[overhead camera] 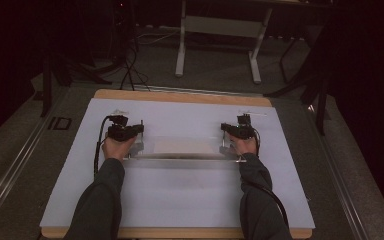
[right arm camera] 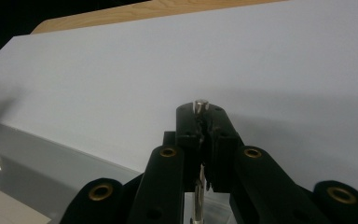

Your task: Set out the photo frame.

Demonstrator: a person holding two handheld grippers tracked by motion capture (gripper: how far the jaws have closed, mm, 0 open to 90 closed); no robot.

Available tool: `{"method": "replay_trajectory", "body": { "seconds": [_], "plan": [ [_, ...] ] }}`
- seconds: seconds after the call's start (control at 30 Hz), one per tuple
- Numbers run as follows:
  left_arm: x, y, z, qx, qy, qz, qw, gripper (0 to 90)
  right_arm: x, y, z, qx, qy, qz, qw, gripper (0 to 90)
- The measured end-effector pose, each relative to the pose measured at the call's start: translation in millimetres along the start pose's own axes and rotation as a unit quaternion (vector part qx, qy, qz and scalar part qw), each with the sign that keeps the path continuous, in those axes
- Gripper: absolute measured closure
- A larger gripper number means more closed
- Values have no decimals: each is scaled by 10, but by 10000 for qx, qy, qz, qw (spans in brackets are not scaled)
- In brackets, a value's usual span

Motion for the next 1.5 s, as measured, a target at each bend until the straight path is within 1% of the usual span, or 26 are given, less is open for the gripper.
{"method": "replay_trajectory", "body": {
  "seconds": [0.03, 0.07, 0.1, 0.17, 0.2, 0.27, 0.33, 0.4, 0.43, 0.47, 0.57, 0.63, 0.73, 0.8, 0.87, 0.9, 0.97, 1.0, 1.07, 1.13, 1.17, 1.23, 1.3, 1.37, 1.4, 1.5],
  "plan": [
    [0, 0, 0, 0, 0, 0, 10000, 720, 0, 0, 0, 0, 0, 0, 10000, 855],
    [-20, 8, -4, 60, 1, -7, 10000, 720, 2, 1, -1, 2, -7, -1, 10000, 855],
    [-44, 17, -8, 154, 14, 15, 9999, 701, 3, 3, -4, -6, -19, -17, 10000, 855],
    [-96, 39, -17, 338, 27, -39, 9994, 687, 3, 4, -5, -16, -18, -27, 10000, 855],
    [-146, 55, -14, 463, 96, -23, 9989, 663, 1, 4, -5, -26, -20, -34, 10000, 855],
    [-169, 59, -8, 500, 103, -35, 9987, 653, 0, 5, -4, -28, -20, -36, 10000, 855],
    [-208, 66, 13, 624, 155, -14, 9979, 647, 0, 4, -4, -26, -19, -34, 10000, 855],
    [-238, 69, 40, 731, 151, -91, 9972, 629, -2, 3, -3, -29, -19, -39, 10000, 855],
    [-257, 70, 57, 769, 179, -55, 9969, 629, -2, 3, -3, -29, -19, -39, 10000, 855],
    [-275, 69, 75, 832, 221, -30, 9963, 626, -2, 1, -2, -23, -12, -33, 10000, 854],
    [-330, 76, 130, 968, 305, -76, 9948, 614, -5, 1, -4, -31, -27, -31, 10000, 854],
    [-365, 83, 168, 1056, 295, -176, 9938, 611, -3, -1, -5, -27, -29, -20, 10000, 854],
    [-421, 100, 233, 1207, 312, -264, 9918, 606, -1, 1, -5, -19, -33, -24, 10000, 854],
    [-453, 105, 277, 1263, 314, -271, 9911, 605, 0, 2, -5, -20, -28, -33, 10000, 855],
    [-479, 103, 317, 1321, 285, -343, 9902, 604, 0, 3, -6, -28, -37, -36, 10000, 854],
    [-490, 97, 339, 1330, 285, -323, 9902, 604, -1, 2, -6, -31, -35, -35, 10000, 854],
    [-511, 89, 383, 1379, 223, -399, 9894, 600, 0, 4, -5, -28, -29, -45, 10000, 855],
    [-524, 85, 407, 1397, 229, -422, 9890, 600, -2, 3, -6, -32, -34, -41, 10000, 854],
    [-554, 81, 459, 1391, 250, -432, 9890, 600, -1, 5, -5, -30, -30, -50, 10000, 854],
    [-579, 80, 510, 1424, 215, -442, 9886, 601, 0, 5, -7, -32, -36, -50, 10000, 854],
    [-589, 81, 534, 1476, 195, -456, 9878, 601, 2, 7, -7, -37, -34, -50, 10000, 854],
    [-597, 85, 584, 1536, 135, -433, 9871, 600, 4, 8, -6, -25, -31, -53, 10000, 854],
    [-587, 86, 633, 1674, -7, -462, 9848, 591, 6, 12, -5, -15, -26, -72, 10000, 854],
    [-578, 85, 667, 1717, -27, -361, 9845, 590, 8, 13, -7, -8, -32, -71, 10000, 854],
    [-574, 96, 675, 1784, -30, -362, 9833, 570, 9, 11, -7, -7, -31, -61, 10000, 854],
    [-564, 151, 671, 1916, 9, -239, 9812, 541, 11, 10, -9, 9, -40, -66, 10000, 854]
  ]
}}
Point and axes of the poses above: each handheld gripper's, and its own axes: x roughly forward along the jaws, z roughly out of its underside, y roughly to its right, the point moved 1 cm from there along x, roughly forward along the jaws, and after that the axes turned 10 degrees about z, right-handed, at the moved point
